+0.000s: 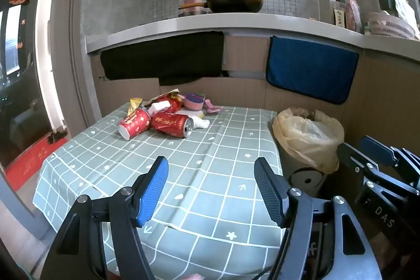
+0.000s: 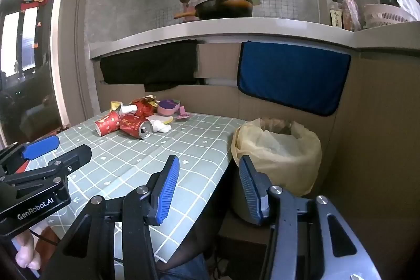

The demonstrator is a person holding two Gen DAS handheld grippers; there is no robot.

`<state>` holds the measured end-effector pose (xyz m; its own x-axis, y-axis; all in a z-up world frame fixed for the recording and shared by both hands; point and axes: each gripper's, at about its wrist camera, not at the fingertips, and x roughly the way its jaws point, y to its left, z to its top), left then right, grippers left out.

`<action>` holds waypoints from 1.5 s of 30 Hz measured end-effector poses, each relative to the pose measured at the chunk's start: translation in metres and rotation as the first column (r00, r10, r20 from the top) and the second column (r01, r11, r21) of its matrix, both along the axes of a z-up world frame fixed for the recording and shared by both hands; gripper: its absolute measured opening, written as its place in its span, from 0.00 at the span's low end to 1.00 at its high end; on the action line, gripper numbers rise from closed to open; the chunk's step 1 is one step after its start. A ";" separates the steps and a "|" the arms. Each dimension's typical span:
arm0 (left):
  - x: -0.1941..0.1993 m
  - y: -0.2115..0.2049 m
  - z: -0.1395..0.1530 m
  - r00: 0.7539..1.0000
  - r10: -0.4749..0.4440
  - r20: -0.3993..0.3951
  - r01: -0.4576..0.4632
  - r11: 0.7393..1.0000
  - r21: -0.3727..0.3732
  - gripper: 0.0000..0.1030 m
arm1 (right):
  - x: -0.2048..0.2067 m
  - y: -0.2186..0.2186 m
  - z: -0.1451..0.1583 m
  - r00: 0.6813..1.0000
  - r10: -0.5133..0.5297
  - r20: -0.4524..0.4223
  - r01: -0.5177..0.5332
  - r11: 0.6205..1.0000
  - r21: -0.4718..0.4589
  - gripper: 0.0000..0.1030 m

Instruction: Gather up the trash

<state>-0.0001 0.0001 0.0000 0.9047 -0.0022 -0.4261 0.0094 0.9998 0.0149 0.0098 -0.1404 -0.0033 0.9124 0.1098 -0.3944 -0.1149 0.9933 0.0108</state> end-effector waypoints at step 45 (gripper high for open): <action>0.004 -0.001 -0.009 1.000 0.000 -0.024 0.000 1.000 0.002 0.66 | -0.001 -0.010 -0.003 1.000 -0.004 -0.007 0.004 1.000 0.010 0.44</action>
<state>0.0036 -0.0014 -0.0092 0.8940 -0.0012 -0.4481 0.0097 0.9998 0.0166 0.0084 -0.1508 -0.0060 0.9098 0.1104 -0.4000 -0.1111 0.9936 0.0215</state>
